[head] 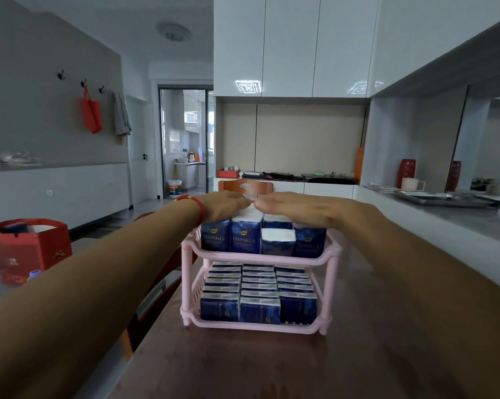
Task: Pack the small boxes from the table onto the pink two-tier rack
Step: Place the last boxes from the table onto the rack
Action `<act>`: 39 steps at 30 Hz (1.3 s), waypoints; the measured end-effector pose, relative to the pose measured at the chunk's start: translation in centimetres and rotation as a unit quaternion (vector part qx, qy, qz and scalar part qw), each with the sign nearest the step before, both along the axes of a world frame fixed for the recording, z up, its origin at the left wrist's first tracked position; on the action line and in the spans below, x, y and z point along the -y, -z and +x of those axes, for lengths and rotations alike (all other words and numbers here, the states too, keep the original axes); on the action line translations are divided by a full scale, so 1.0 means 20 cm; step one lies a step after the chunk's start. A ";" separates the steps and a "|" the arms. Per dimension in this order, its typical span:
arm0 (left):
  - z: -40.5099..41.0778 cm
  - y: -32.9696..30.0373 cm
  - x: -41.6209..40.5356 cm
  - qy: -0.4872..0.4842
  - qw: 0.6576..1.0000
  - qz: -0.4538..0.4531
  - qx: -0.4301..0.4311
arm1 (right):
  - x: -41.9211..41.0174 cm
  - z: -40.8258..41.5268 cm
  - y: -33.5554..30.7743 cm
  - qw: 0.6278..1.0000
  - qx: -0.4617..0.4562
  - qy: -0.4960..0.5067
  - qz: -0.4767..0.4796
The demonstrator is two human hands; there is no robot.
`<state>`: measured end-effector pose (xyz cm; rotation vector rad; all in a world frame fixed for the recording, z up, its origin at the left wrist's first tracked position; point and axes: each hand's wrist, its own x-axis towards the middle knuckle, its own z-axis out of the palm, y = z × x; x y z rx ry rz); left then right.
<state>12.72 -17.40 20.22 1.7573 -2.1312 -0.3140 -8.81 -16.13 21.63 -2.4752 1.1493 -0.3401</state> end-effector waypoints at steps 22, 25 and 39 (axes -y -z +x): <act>-0.08 -0.01 -0.09 -0.005 1.000 0.020 0.008 | 0.07 -0.03 0.06 0.996 -0.035 0.054 -0.059; -0.08 -0.01 -0.07 -0.008 1.000 -0.014 0.022 | 0.09 -0.03 0.06 0.996 -0.029 0.057 -0.063; -0.08 -0.04 -0.14 -0.022 0.999 -0.026 -0.010 | 0.05 -0.05 0.09 0.994 0.040 0.062 -0.080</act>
